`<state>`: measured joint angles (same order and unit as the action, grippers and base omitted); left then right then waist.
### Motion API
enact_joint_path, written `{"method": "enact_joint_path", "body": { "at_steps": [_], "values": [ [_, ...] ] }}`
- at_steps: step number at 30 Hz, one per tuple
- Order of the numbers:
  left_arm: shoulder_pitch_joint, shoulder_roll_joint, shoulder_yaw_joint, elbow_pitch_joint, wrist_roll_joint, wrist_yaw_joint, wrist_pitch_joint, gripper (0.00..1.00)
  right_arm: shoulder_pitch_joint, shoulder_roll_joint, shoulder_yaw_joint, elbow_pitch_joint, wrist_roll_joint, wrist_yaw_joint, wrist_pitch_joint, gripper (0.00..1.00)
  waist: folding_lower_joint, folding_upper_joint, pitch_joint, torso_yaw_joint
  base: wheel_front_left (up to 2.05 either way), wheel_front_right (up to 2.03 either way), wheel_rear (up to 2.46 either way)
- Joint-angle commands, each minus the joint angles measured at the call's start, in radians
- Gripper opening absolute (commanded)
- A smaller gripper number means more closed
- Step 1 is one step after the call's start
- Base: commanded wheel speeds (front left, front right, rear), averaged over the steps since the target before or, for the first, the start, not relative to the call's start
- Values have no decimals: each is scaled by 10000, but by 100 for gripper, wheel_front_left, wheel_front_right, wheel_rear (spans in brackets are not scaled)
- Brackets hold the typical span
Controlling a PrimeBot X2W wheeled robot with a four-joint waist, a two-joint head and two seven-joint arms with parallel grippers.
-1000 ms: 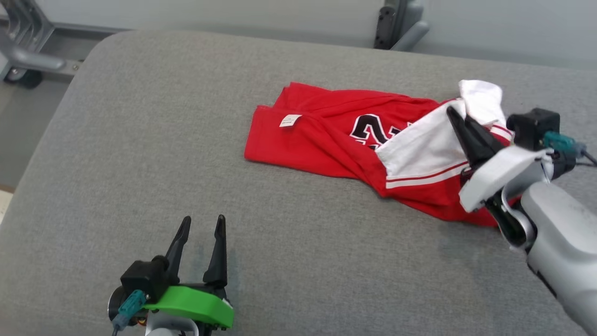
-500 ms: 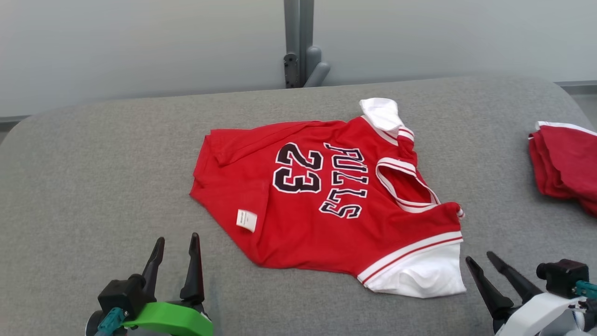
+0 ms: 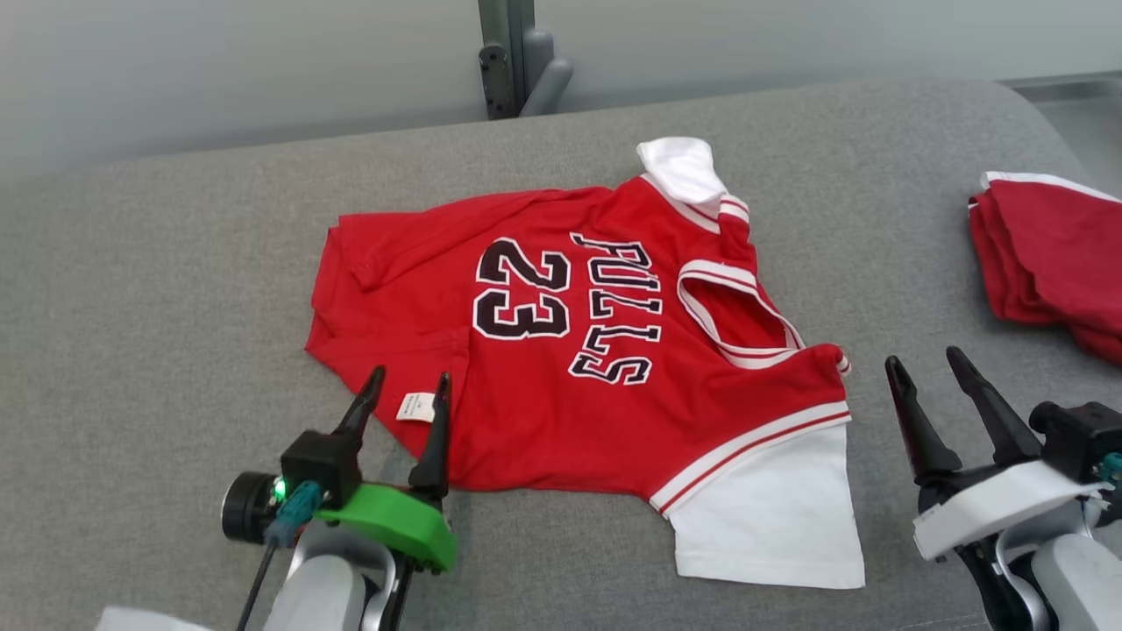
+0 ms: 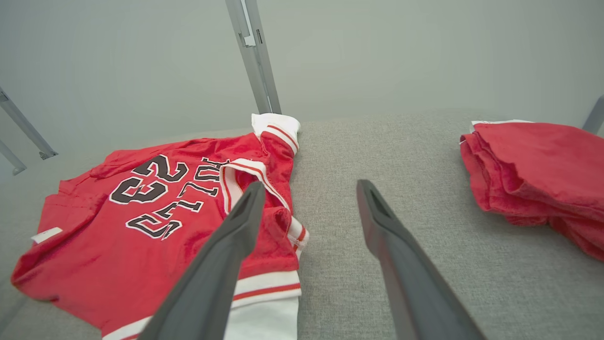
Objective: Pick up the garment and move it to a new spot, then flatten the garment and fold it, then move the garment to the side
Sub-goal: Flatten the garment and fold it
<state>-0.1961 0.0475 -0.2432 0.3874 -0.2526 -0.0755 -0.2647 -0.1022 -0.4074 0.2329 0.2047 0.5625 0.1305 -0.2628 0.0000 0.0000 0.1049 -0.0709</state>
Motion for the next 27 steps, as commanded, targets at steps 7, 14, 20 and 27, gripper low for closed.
{"method": "enact_joint_path", "body": {
  "at_steps": [7,14,20,27],
  "values": [
    [-1730,55,-706,2464,378,671,7,100,-777,406,186,32,-373,1,-25,100,0,0,1466,-146,0,0,0],
    [-2480,54,-820,4093,115,1111,18,0,-1043,617,-19,174,-328,3,-25,100,0,0,1668,-442,0,0,0],
    [-1989,57,-393,2967,-203,1185,10,0,-770,711,-302,284,-295,3,-25,100,0,0,1370,-214,0,0,0],
    [-477,72,861,301,-1765,1232,6,56,-380,786,-482,660,-130,3,-25,100,0,0,673,376,0,0,0]
  ]
}}
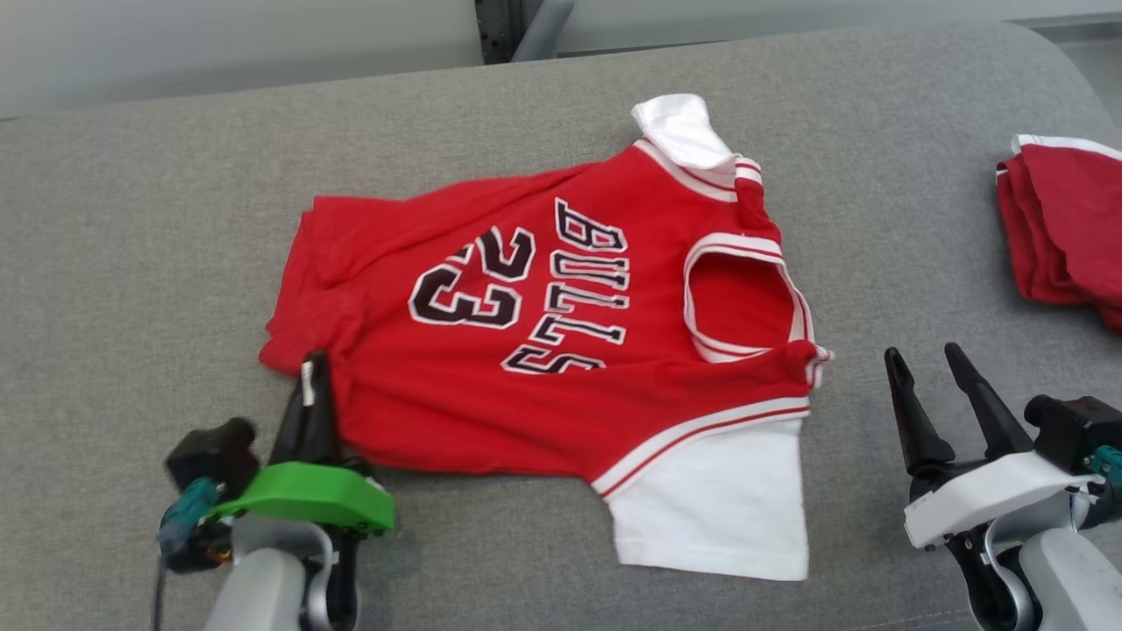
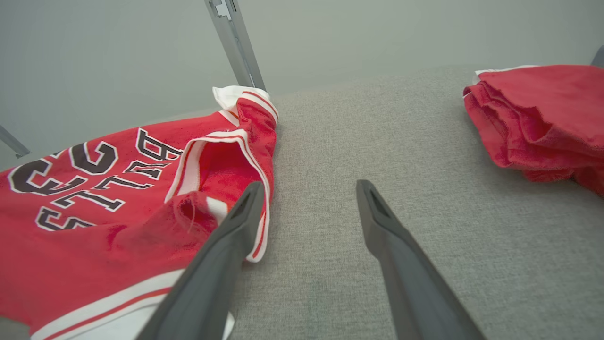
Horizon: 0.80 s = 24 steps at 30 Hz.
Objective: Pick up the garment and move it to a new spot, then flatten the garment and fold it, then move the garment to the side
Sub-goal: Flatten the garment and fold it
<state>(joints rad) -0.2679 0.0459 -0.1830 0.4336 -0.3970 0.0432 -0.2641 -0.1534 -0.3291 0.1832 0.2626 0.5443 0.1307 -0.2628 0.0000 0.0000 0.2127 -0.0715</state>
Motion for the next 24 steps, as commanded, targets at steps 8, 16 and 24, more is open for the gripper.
{"method": "enact_joint_path", "body": {
  "at_steps": [8,16,24],
  "values": [
    [2309,44,2408,-430,-3209,343,3,100,422,99,68,595,43,-1,-25,100,0,0,-1194,645,0,0,0],
    [3042,67,2410,-889,-1090,498,3,100,774,280,27,424,-435,-1,-25,100,0,0,-1672,658,0,0,0],
    [3285,67,1980,-1577,966,562,3,100,1297,876,109,97,-1683,-1,-26,100,0,0,-2154,424,0,0,0]
  ]
}}
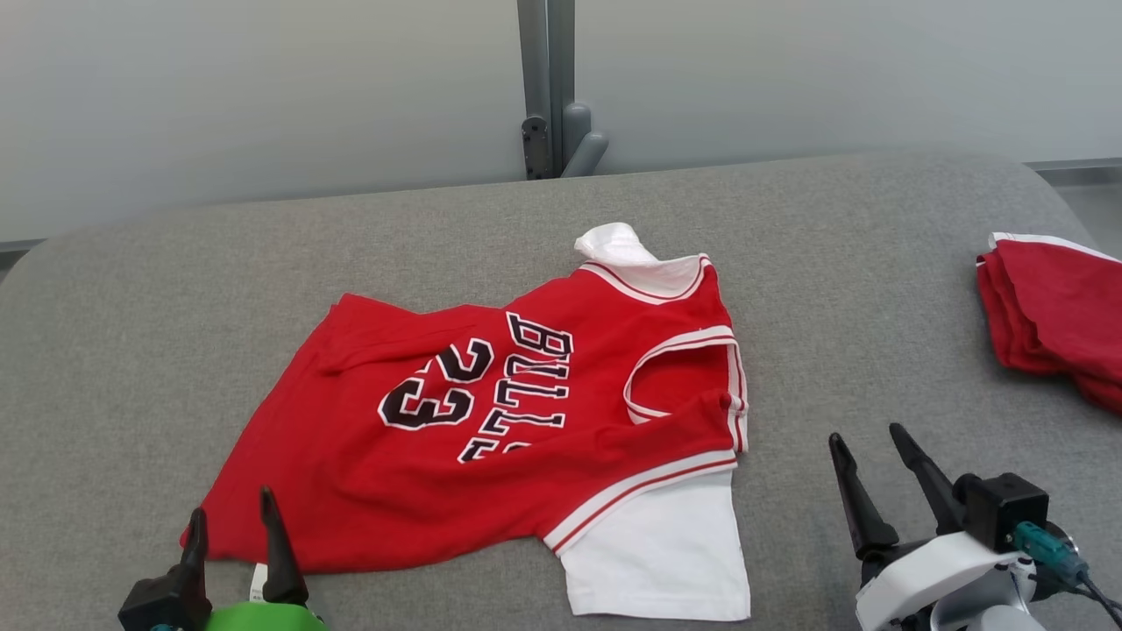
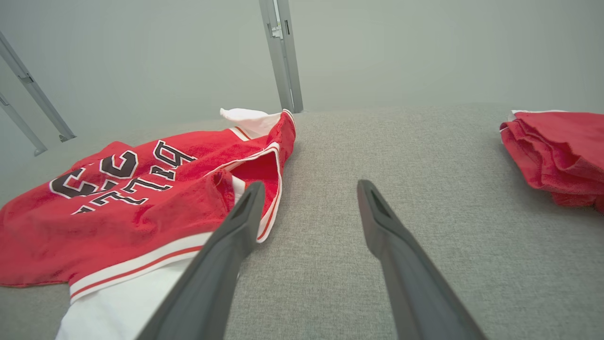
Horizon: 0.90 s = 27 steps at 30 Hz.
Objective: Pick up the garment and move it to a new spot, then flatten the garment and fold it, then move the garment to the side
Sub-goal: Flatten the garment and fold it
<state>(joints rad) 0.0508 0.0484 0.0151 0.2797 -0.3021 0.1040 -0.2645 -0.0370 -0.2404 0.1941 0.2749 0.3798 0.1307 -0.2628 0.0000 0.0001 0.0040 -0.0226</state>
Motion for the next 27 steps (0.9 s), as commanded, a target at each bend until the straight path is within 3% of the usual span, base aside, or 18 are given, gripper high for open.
{"method": "enact_joint_path", "body": {
  "at_steps": [1,8,15,20,27],
  "values": [
    [130,43,-5,-31,105,-55,7,100,188,73,0,-65,-148,-1,-26,100,0,-1,-120,-84,0,0,0],
    [356,43,-36,60,555,-104,7,100,619,611,11,-215,-645,-1,-26,100,0,-1,-378,-151,0,0,0],
    [429,41,26,219,659,-210,7,100,729,651,298,-118,-557,-1,-26,100,0,-1,-436,-93,0,0,0],
    [312,44,-116,364,482,-234,7,100,678,478,1167,525,-349,-1,-27,100,0,-1,-262,80,0,0,0],
    [313,41,-434,484,338,-207,7,100,89,457,2919,2394,167,1,-26,100,0,-1,5,357,0,0,0]
  ]
}}
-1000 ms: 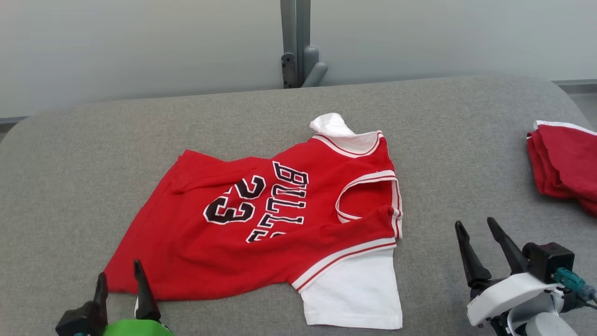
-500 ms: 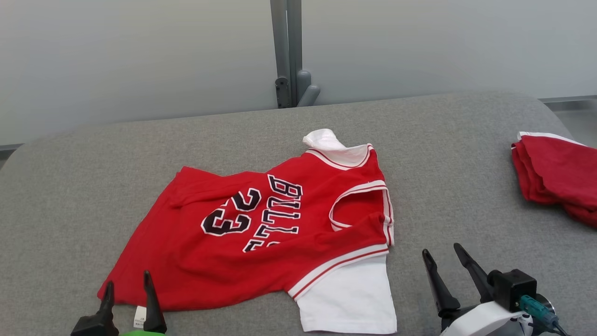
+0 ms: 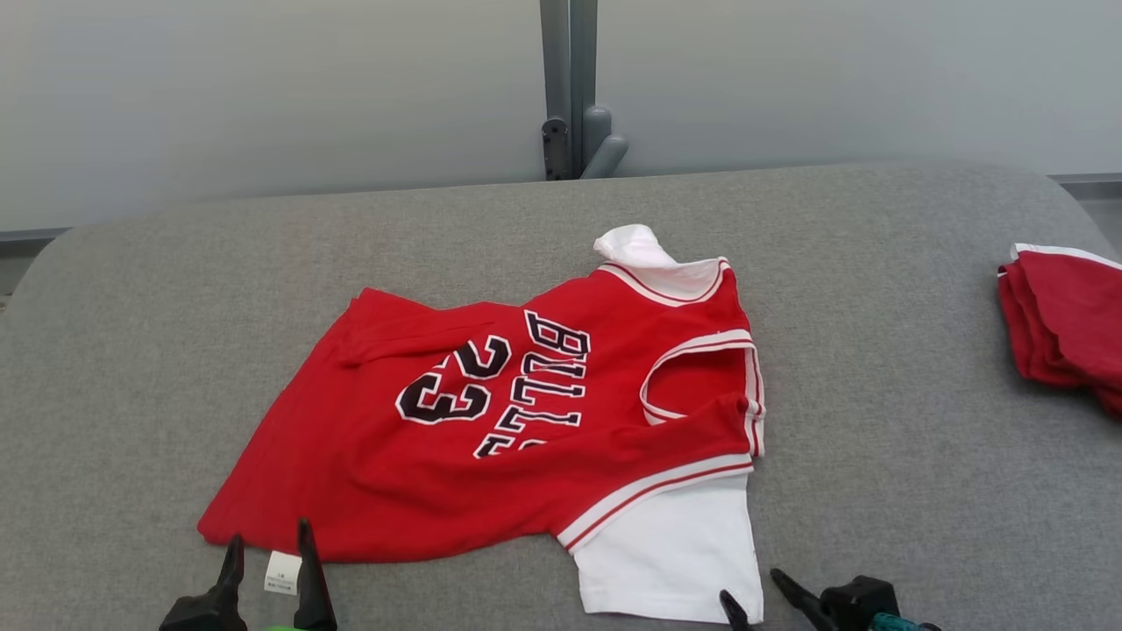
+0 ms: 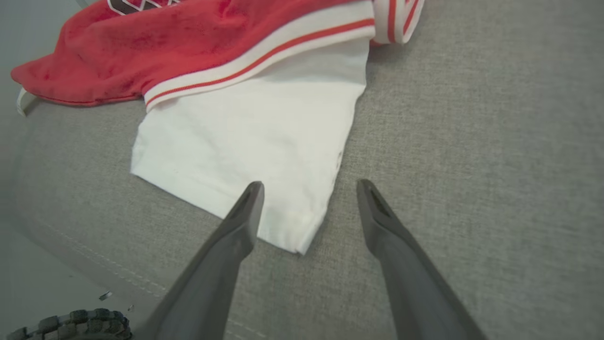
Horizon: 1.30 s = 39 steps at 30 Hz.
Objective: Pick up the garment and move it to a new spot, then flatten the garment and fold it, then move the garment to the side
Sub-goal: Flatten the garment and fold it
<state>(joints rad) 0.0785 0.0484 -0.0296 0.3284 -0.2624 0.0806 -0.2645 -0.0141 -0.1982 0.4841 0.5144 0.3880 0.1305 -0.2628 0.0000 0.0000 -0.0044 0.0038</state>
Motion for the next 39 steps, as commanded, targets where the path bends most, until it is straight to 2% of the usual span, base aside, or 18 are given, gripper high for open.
{"method": "enact_joint_path", "body": {
  "at_steps": [1,5,6,7,8,12,17,19,28,30,34,35,36,39],
  "values": [
    [16,46,6,10,-64,49,7,100,-279,43,149,214,116,1,-26,100,0,0,125,130,0,0,0],
    [-115,43,4,24,-85,73,7,100,-639,198,764,1181,394,1,-10,100,0,0,260,280,0,0,0],
    [-154,43,18,-7,-92,84,7,100,-764,213,950,1437,432,3,5,76,0,0,307,312,0,0,0],
    [-201,41,30,-42,-91,93,7,100,-855,200,1155,1707,455,3,72,21,0,0,348,340,0,0,0],
    [-255,43,83,-85,-127,152,7,100,-1228,-99,1182,2258,790,-19,78,0,0,0,484,357,0,0,0],
    [-262,43,55,-74,-107,34,7,100,-1534,-675,404,1977,901,-77,24,0,0,0,575,245,0,0,0],
    [-299,47,155,504,-280,124,7,100,-1226,-1111,-447,1005,643,-7,-9,0,0,0,753,-60,0,0,0],
    [-361,41,139,720,-326,19,7,100,-1132,-1228,-666,864,607,-7,-10,0,0,0,809,-137,0,0,0],
    [-974,50,392,1891,-807,91,6,100,-1108,-1214,-626,447,582,-7,-12,0,0,0,1096,-398,0,0,0],
    [-1142,34,310,2258,-908,-43,6,100,-1169,-1228,-608,392,542,-7,-12,0,0,0,1164,-445,0,0,0],
    [-1486,46,229,2908,-710,12,12,100,-1277,-1190,-586,306,507,-7,-13,0,0,0,1253,-502,0,0,0],
    [-1549,41,219,3105,-763,50,17,35,-1290,-1193,-593,289,503,-7,-13,0,0,0,1266,-511,0,0,0],
    [-1606,40,214,3263,-762,89,24,0,-1286,-1193,-599,283,504,-7,-13,0,0,0,1270,-517,0,0,0],
    [-1708,28,140,3670,-726,87,26,0,-1342,-1210,-664,202,583,-7,-13,0,0,0,1249,-509,0,0,0]
  ]
}}
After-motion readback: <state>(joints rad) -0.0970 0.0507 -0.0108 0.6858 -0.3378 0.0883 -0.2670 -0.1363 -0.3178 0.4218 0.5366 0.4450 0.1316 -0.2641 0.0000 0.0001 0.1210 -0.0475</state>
